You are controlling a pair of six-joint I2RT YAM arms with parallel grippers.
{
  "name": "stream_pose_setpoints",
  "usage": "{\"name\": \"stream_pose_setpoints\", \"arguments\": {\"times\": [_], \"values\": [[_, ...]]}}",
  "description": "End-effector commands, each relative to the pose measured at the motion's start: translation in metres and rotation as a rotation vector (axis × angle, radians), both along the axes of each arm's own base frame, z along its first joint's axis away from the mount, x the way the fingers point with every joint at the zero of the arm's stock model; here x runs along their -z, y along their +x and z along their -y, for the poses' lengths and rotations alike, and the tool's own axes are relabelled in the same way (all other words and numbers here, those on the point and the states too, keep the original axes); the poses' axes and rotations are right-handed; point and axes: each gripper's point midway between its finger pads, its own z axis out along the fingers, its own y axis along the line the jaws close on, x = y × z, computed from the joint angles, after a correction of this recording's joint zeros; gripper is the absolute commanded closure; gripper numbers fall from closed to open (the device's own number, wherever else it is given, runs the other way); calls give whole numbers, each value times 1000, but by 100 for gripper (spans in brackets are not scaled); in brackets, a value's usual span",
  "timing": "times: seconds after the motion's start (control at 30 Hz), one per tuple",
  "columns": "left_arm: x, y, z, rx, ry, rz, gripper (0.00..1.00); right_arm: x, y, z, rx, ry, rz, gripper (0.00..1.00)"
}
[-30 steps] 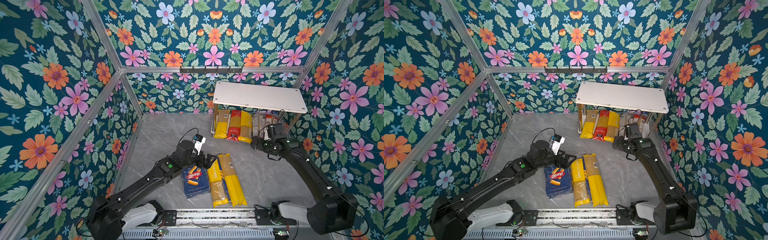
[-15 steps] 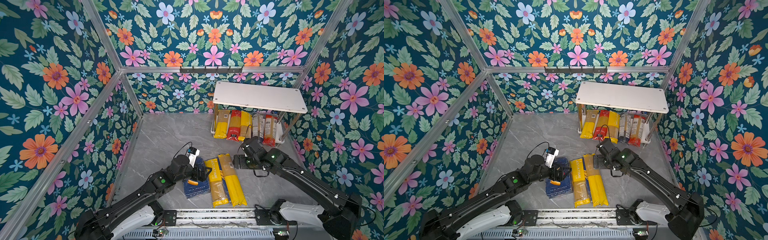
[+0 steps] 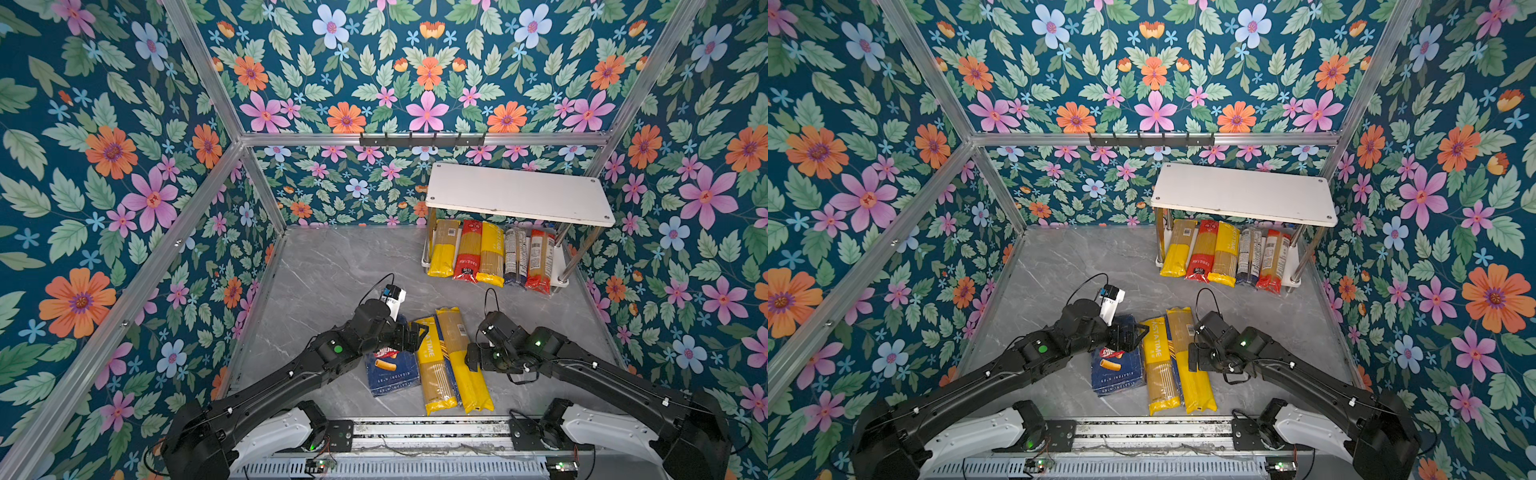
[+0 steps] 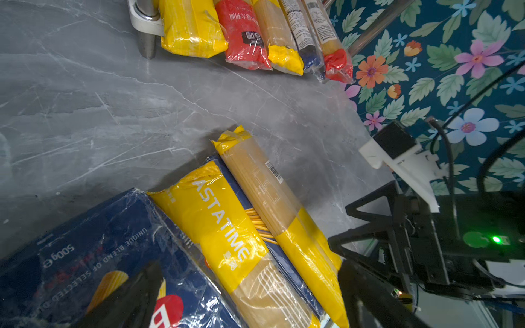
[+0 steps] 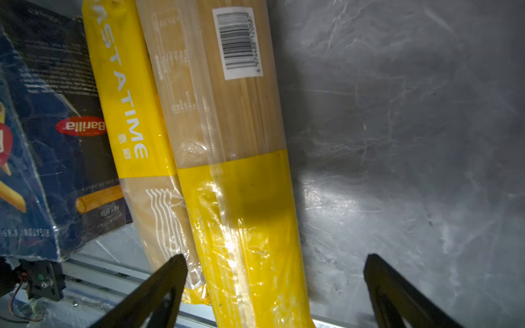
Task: Arrange pasta packages on shelves
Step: Pick up the pasta bag.
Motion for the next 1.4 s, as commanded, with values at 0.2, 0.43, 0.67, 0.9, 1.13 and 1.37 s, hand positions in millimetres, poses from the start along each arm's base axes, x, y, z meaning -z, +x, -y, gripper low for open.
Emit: {"name": "stream_pose_setpoints", "arguments": {"times": [0.2, 0.43, 0.67, 0.9, 1.13, 1.37], "values": [[-30, 29, 24, 14, 35, 98, 0, 12, -10, -23, -51, 58, -39, 1], [-31, 37, 23, -15, 63, 111, 0, 28, -15, -32, -93, 27, -68, 1], [-34, 36, 3, -64, 90, 129, 0, 45, -13, -43, -115, 26, -102, 1], [-42, 31, -12, -90, 93, 145, 0, 48, -8, -47, -103, 20, -108, 26], [-45, 30, -22, -113, 100, 161, 0, 23, -7, -40, -89, 52, -44, 54], [-45, 31, -22, -115, 100, 160, 0, 6, -8, -40, -84, 92, -13, 69]]}}
